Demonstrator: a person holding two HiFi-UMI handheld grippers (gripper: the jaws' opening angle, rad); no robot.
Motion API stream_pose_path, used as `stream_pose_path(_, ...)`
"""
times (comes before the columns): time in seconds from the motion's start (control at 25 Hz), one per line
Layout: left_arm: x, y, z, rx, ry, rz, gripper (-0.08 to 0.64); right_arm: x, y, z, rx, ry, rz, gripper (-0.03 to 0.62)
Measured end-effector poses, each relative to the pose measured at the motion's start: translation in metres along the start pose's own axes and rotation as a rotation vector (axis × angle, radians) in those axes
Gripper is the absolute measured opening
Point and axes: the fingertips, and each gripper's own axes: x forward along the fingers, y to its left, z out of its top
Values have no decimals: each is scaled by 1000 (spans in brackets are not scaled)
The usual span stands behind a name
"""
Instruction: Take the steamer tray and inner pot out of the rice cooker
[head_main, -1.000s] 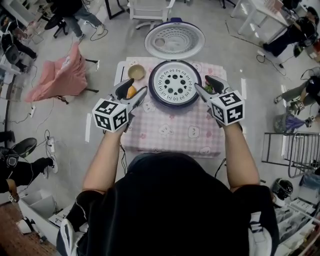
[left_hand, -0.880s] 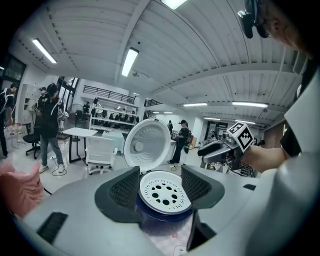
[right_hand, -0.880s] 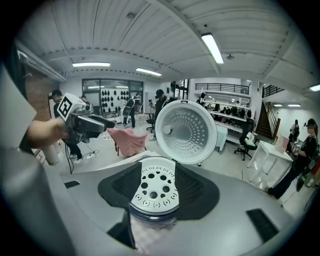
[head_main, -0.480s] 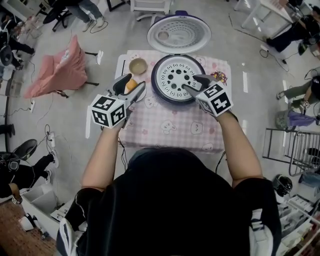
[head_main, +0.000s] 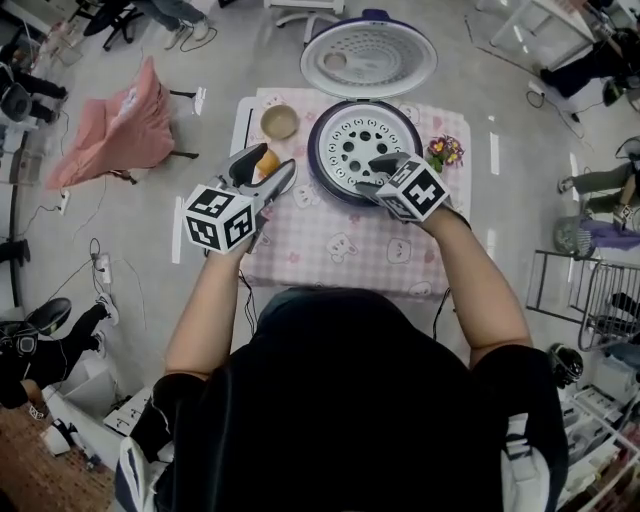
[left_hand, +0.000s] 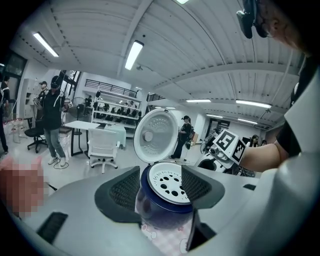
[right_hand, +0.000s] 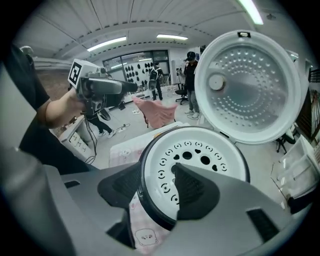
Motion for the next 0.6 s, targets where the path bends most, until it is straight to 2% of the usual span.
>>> stream_pose_path(0.24, 3, 13, -9, -33, 8, 6, 278, 28, 19, -12, -41, 119, 105, 241)
stream_pose_path(0.44, 8, 18, -19, -47, 20, 2, 278, 44, 25, -20, -74, 200, 144, 262)
stream_pose_path(0.6, 9, 20, -25, -65, 26, 2, 276, 51, 32, -20, -136, 244, 169, 261)
